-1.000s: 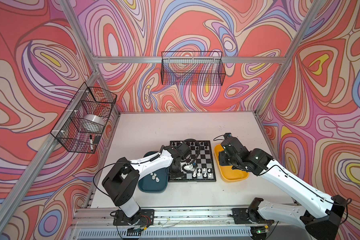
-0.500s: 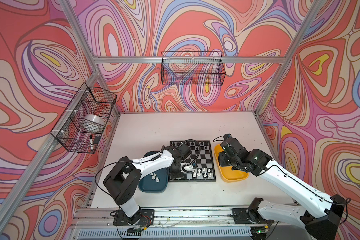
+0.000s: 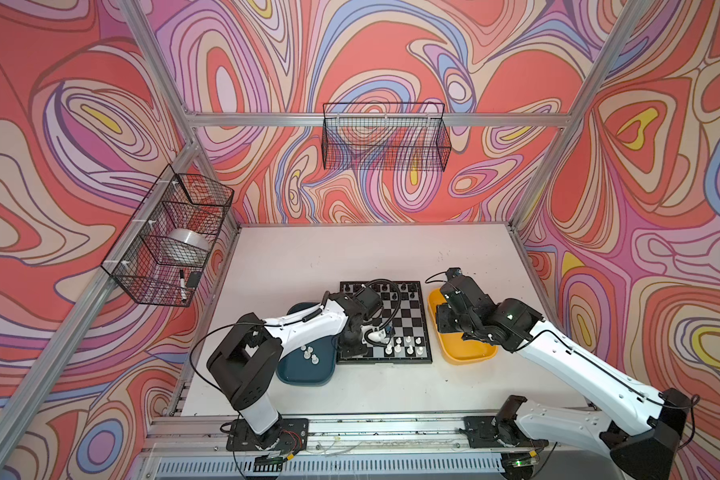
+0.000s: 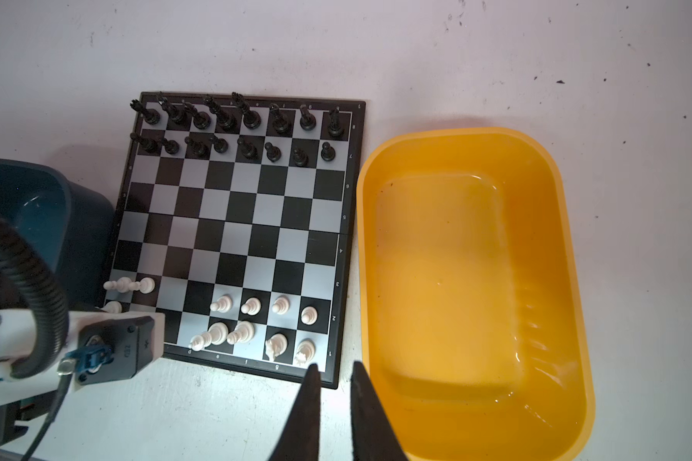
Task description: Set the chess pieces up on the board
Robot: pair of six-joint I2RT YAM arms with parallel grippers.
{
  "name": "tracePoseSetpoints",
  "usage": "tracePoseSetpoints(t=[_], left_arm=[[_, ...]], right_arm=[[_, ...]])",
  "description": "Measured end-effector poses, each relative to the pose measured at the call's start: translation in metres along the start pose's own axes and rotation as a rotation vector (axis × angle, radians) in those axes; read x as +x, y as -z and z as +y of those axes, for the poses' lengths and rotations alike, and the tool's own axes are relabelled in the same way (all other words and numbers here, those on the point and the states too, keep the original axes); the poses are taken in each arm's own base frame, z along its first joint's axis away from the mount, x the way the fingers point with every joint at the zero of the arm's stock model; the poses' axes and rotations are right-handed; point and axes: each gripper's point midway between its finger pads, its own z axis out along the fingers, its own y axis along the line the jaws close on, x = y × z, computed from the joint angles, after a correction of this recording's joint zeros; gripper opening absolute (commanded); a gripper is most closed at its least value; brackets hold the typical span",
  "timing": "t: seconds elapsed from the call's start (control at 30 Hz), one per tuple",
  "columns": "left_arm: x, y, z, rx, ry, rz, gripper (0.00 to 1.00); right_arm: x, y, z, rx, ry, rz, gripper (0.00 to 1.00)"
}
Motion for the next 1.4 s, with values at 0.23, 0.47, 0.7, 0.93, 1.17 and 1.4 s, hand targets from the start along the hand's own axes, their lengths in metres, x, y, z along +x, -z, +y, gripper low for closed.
tracePoseSetpoints(t=[0.23,0.47,0.7,0.93,1.17,1.4], left_arm=[[0.000,0.000,0.000,0.001,0.000,0.001,0.22],[0.000,0.000,0.000,0.001,0.004,0.001,0.23],[-0.001,0.003,0.001,0.000,0.004,0.000,0.24],[-0.003,0.010,0.001,-0.006,0.003,-0.010,0.25],[-0.001,0.016,0.000,-0.007,0.002,-0.012,0.25],[0.001,0.031,-0.002,-0.016,0.002,-0.026,0.26]], right_arm=[[0.002,-0.001,0.000,0.001,0.001,0.006,0.15],[0.002,-0.001,0.000,0.001,0.001,0.006,0.15],[0.002,-0.001,0.000,0.000,0.002,0.006,0.15],[0.001,-0.003,0.001,-0.001,0.001,0.005,0.15],[0.003,-0.007,0.001,0.007,0.007,0.019,0.15],[0.003,-0.010,0.002,0.010,0.016,0.025,0.16]])
